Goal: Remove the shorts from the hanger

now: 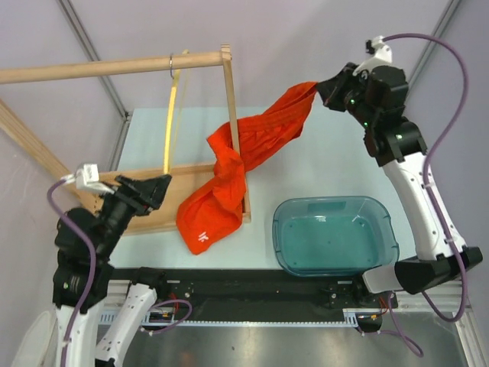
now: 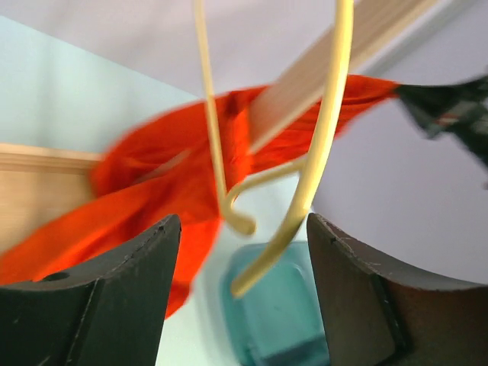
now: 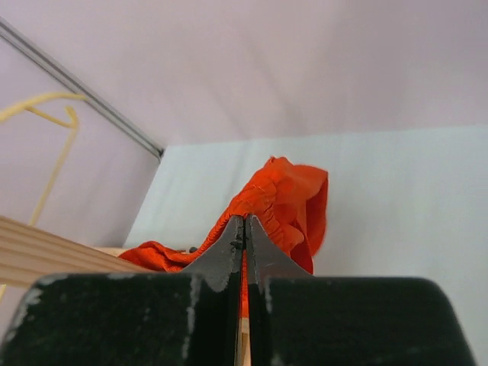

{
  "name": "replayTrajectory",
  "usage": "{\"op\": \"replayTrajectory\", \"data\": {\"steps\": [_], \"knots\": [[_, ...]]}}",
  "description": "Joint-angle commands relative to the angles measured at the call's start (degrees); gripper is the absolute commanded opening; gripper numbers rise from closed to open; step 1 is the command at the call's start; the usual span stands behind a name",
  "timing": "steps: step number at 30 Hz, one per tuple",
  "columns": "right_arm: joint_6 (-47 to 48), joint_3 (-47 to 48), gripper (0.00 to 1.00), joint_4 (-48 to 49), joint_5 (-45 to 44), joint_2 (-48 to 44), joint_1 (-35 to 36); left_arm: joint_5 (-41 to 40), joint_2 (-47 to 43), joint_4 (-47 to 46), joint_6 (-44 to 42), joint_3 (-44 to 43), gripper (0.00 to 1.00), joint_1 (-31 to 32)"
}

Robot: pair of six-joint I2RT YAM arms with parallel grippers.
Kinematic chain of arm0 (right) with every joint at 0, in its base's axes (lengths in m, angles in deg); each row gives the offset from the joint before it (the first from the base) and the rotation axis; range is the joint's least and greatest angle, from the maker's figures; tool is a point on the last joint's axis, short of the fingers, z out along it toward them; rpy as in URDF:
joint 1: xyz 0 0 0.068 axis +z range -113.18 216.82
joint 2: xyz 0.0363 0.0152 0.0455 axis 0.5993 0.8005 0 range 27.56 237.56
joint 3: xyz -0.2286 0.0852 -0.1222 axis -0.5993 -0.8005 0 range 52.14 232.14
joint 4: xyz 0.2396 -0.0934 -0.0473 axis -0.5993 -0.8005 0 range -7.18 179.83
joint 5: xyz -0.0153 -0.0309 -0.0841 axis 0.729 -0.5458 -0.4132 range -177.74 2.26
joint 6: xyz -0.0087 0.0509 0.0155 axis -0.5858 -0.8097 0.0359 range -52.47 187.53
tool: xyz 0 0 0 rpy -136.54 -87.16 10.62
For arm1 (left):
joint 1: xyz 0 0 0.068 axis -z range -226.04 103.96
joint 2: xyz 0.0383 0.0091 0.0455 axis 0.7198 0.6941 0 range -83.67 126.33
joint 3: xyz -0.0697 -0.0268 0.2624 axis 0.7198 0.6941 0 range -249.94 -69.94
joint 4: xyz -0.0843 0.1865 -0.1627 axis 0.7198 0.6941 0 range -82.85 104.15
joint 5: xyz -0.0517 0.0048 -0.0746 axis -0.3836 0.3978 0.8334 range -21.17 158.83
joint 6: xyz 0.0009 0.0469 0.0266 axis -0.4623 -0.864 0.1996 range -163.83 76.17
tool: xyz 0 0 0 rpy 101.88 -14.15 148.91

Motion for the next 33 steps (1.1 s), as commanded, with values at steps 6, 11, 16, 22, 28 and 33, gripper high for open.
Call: {"op": "replayTrajectory", "data": {"steps": [6,11,16,22,28,33], "knots": [[3.31,17.34,0.0,-1.94,-4.5,-5.8,-1.23,-14.04,-10.91,8.98,-5.29,9.32,0.72,-0.13],[4.89,23.14,0.0,-2.56,-6.54,-8.61,-1.23,-12.99,-11.8,9.59,-5.28,11.71,0.71,-0.13],[6.12,27.19,0.0,-3.52,-7.86,-10.81,-1.32,-11.5,-11.71,9.07,-4.93,13.2,0.71,-0.13],[8.22,30.35,0.0,-3.18,-9.35,-13.36,-1.23,-10.88,-11.18,7.92,-4.67,14.34,0.71,-0.13],[9.55,30.62,0.0,-2.04,-10.32,-15.82,-1.14,-10.88,-10.57,7.57,-4.49,14.78,0.71,-0.13],[10.34,31.32,0.0,-0.45,-10.32,-16.79,-1.23,-9.38,-10.57,7.66,-4.58,15.05,0.71,-0.13]]}}
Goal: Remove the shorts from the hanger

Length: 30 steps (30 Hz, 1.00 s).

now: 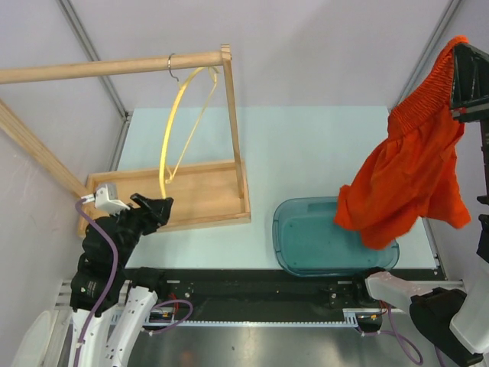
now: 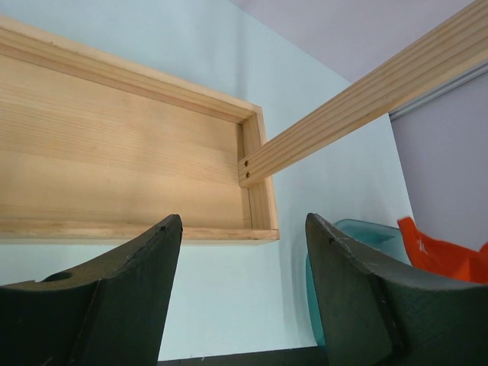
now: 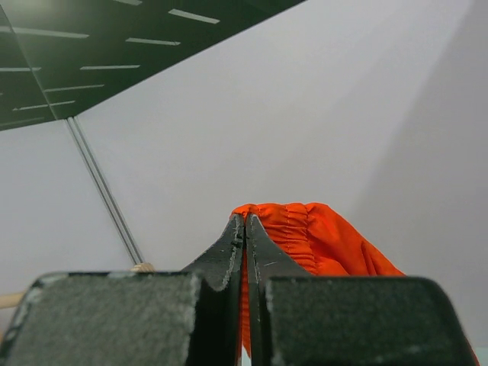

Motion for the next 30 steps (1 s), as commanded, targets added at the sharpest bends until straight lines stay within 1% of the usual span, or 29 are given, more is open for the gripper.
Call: {"op": "replayTrajectory", "data": {"steps": [1,5,10,17,22,23,26,30], "knots": [[1.77,1.86,0.0,5.73,-0.53,-0.64,-0.1,1.7,0.54,-1.89,-0.43,0.51,0.71,-0.13],[2.12,1.33,0.0,6.18,-0.53,-1.51,-0.09,1.79,0.62,-1.45,-0.34,0.6,0.71,-0.22],[1.42,-3.32,0.0,7.05,-0.62,-2.57,-0.09,2.66,0.54,-1.8,-0.16,0.87,0.71,-0.13],[-1.74,-7.1,0.0,6.88,2.54,-2.39,-0.01,2.93,0.8,-1.45,-0.16,0.42,0.71,-0.13],[-3.23,-12.9,0.0,5.56,1.84,-6.34,-0.09,3.19,0.71,-1.1,-0.34,0.86,0.71,-0.13],[-3.58,-15.17,0.0,4.78,1.84,-7.31,-0.01,3.28,0.71,-1.1,-0.25,1.3,0.71,-0.13],[-3.59,-17.91,0.0,2.32,1.67,-10.47,-0.09,3.72,0.89,-1.8,-0.08,2.18,0.71,-0.13],[-2.19,-17.48,0.0,-0.94,0.61,-13.99,-0.01,5.12,2.02,-3.56,0.27,3.32,0.71,-0.13]]}}
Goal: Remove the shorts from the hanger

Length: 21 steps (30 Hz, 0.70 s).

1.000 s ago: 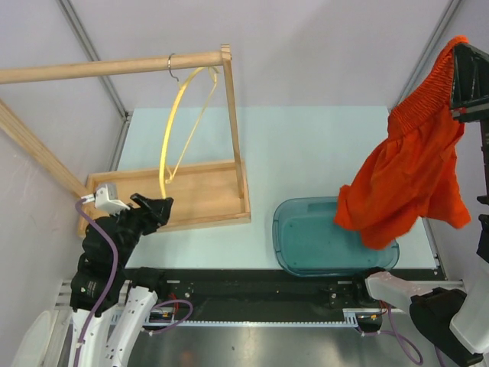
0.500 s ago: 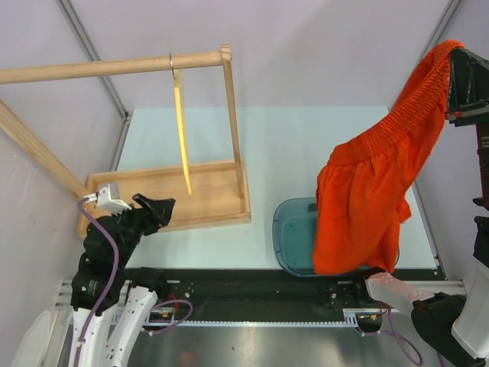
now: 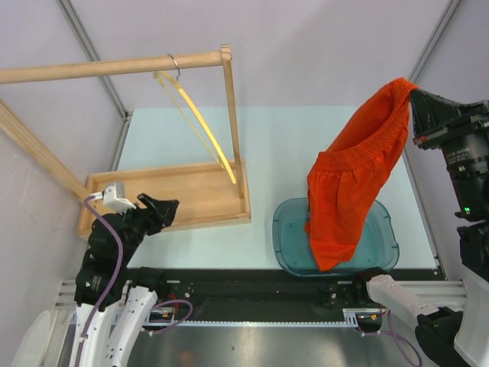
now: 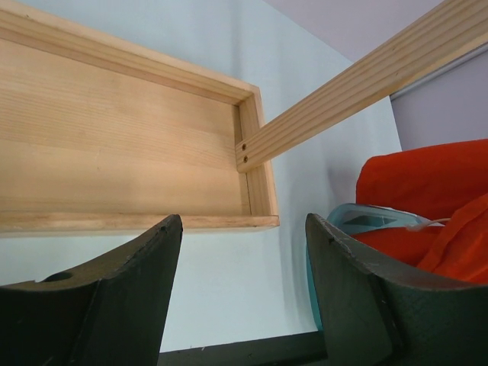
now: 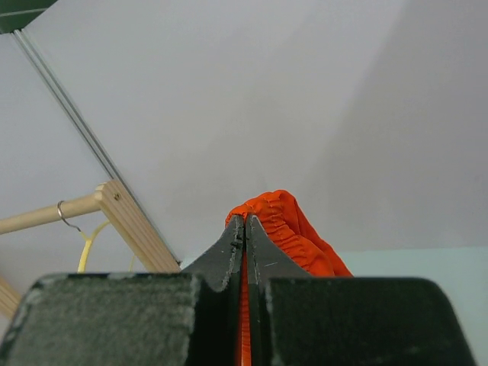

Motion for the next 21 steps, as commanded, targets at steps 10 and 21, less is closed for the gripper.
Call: {"op": "replayTrajectory", "data": {"steps": [10,21], "knots": [[-1.33,-2.05,0.0,-5.87,2.35,-10.22,-0.01,4.37,3.17,-5.84,0.61,3.29,0.71,-0.13],[-12.06,-16.2,0.0,1.77,16.59,-8.82,-0.01,4.2,1.69,-3.83,0.43,3.12,0.72,-0.13]]}}
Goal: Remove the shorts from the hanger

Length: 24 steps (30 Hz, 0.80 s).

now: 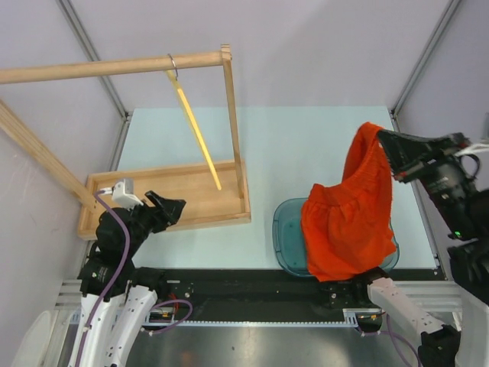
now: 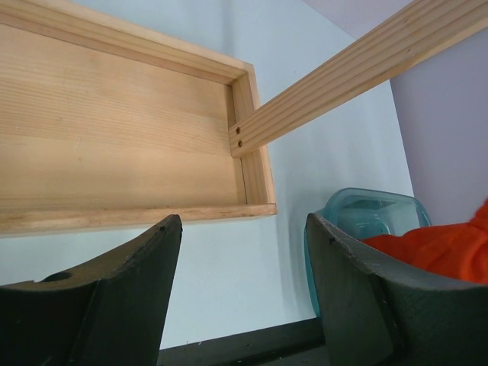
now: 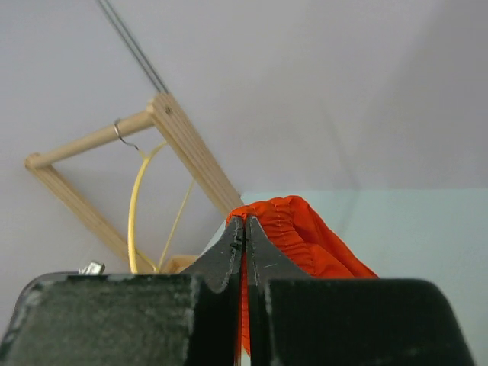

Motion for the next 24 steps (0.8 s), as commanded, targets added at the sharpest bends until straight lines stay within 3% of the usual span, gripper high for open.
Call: {"op": "replayTrajectory", "data": {"steps": [1,6,12,19,24], "knots": [[-4.39,-4.98,0.0,5.94,5.42,1.83,-0.09,-0.06,-1.33,-0.03,0.12,-0.36,0.72,-0.13],[-4.48,-10.35,0.0,3.85,4.02,2.53,-0.01,-1.38,-2.3,2.0,-0.75,-1.32,0.72,-0.22],[-4.04,-12.54,0.0,-5.73,-4.49,1.39,-0.01,-1.12,-2.3,1.65,-0.76,-1.15,0.72,-0.13],[-13.43,-20.71,0.0,-19.42,-18.11,-3.53,-0.09,-0.24,-3.01,0.16,-0.32,1.05,0.72,-0.22],[-25.54,-30.46,0.0,-26.99,-20.06,-5.73,-0.09,1.68,-1.87,-0.9,-0.23,1.31,0.72,-0.13]]}}
